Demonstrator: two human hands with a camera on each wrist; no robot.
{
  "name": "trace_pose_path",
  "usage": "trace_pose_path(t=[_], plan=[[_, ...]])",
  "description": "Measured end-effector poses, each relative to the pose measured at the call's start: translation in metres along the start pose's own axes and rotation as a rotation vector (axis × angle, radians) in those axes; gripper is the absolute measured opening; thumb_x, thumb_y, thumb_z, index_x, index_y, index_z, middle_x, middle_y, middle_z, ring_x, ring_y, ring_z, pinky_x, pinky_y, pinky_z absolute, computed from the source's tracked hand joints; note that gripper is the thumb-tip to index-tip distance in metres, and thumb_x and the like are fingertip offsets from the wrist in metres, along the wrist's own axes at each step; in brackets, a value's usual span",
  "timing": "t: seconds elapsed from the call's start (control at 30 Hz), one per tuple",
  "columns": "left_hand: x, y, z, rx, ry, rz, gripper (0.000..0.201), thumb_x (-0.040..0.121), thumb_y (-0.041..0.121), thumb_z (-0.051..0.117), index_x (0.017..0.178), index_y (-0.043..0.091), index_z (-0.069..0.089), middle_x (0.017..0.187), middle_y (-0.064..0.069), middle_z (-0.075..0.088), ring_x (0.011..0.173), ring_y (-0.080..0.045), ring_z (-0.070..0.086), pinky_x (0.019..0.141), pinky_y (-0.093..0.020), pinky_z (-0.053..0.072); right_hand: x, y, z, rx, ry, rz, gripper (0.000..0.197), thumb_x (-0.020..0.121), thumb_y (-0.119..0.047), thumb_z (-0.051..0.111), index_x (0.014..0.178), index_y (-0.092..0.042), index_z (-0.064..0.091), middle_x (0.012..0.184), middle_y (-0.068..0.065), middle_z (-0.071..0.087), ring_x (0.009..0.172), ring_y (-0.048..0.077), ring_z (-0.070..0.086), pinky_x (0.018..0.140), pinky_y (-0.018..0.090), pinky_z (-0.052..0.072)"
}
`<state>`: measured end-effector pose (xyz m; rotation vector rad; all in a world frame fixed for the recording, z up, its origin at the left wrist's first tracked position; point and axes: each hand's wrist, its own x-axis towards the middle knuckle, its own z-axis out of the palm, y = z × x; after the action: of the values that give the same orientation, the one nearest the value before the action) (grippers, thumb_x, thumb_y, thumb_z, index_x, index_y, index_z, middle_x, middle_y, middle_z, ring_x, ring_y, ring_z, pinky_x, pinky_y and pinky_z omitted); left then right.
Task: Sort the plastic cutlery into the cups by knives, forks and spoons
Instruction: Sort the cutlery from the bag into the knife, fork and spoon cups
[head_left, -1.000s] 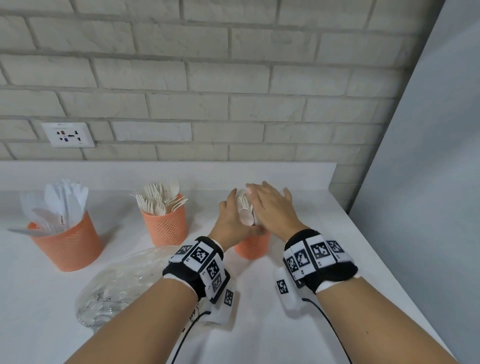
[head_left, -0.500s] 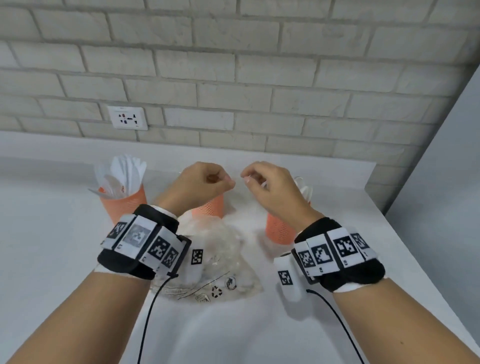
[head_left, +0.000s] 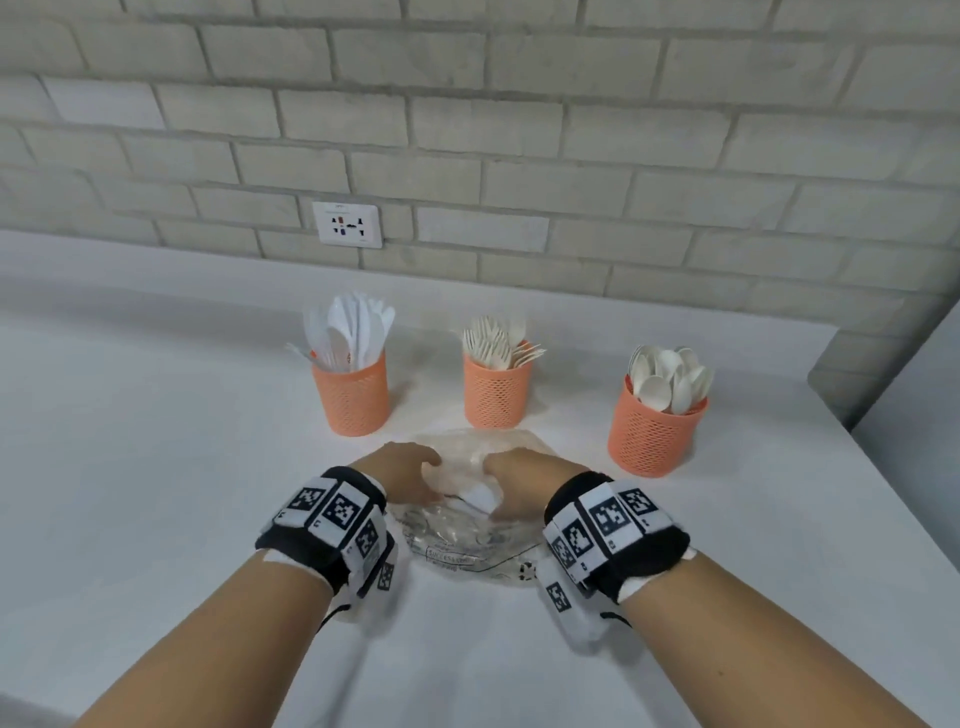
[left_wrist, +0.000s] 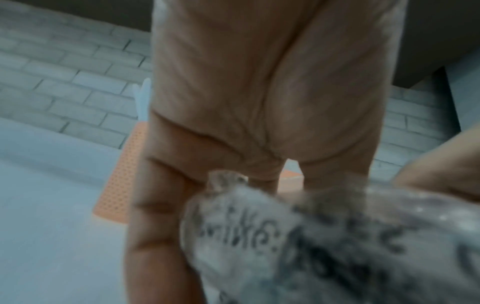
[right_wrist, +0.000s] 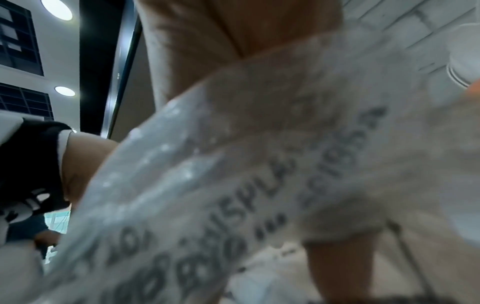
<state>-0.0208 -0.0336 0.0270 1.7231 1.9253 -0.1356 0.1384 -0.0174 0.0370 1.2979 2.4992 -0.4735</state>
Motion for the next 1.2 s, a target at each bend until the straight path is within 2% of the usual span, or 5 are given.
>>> trace_pose_path(t=[0.23, 0.5, 0.83, 1.07, 1.2], plan=[[-0.005, -0.010, -0.001, -0.286, 0.160, 0.166, 0.070, 0.082, 0.002, 0.059, 0.142, 0.020, 0.029, 0.131, -0.012, 0.050, 0.116, -0.028, 0.051, 0.083, -0.026, 0.041, 0.001, 0.000, -0.003, -0.048, -0.165, 0.089, 0.066, 0.086, -0.017, 0.058, 0.143, -0.009, 0.026, 0.137, 0.014, 0.045, 0.117, 0.031, 0.050, 0.084, 0.034, 0.043], [-0.010, -0.022, -0.002, -0.384, 0.149, 0.339, 0.081, 0.078, -0.002, 0.061, 0.144, 0.028, 0.026, 0.132, -0.010, 0.046, 0.112, -0.027, 0.051, 0.090, -0.033, 0.047, 0.003, 0.003, 0.017, 0.133, -0.004, 0.191, 0.033, 0.084, -0.007, 0.055, 0.116, -0.002, 0.051, 0.112, 0.013, 0.061, 0.086, 0.022, 0.052, 0.061, 0.023, 0.039], [-0.010, -0.035, 0.008, -0.237, 0.101, 0.289, 0.085, 0.078, 0.010, 0.067, 0.146, 0.029, 0.019, 0.130, -0.011, 0.042, 0.116, -0.026, 0.046, 0.088, -0.026, 0.038, 0.006, -0.001, 0.034, 0.138, 0.133, 0.151, 0.039, 0.084, -0.025, 0.059, 0.120, -0.012, 0.049, 0.103, 0.007, 0.067, 0.088, 0.023, 0.063, 0.077, 0.034, 0.054], [-0.010, -0.038, -0.002, -0.577, 0.520, 0.471, 0.028, 0.080, -0.010, 0.051, 0.092, 0.013, 0.062, 0.110, -0.016, 0.051, 0.073, -0.013, 0.047, 0.056, -0.005, 0.038, 0.006, 0.005, 0.034, 0.338, 0.163, 0.063, 0.039, 0.086, -0.019, 0.060, 0.124, -0.012, 0.053, 0.119, 0.006, 0.063, 0.108, 0.024, 0.059, 0.093, 0.035, 0.048], [-0.007, -0.039, -0.008, -0.438, 0.597, 0.553, 0.044, 0.071, -0.020, 0.041, 0.092, 0.015, 0.057, 0.110, -0.007, 0.047, 0.094, -0.018, 0.047, 0.065, -0.010, 0.037, -0.002, 0.009, 0.024, 0.553, 0.257, -0.027, 0.051, 0.086, -0.023, 0.062, 0.134, -0.016, 0.046, 0.133, 0.001, 0.056, 0.120, 0.017, 0.052, 0.105, 0.034, 0.041]])
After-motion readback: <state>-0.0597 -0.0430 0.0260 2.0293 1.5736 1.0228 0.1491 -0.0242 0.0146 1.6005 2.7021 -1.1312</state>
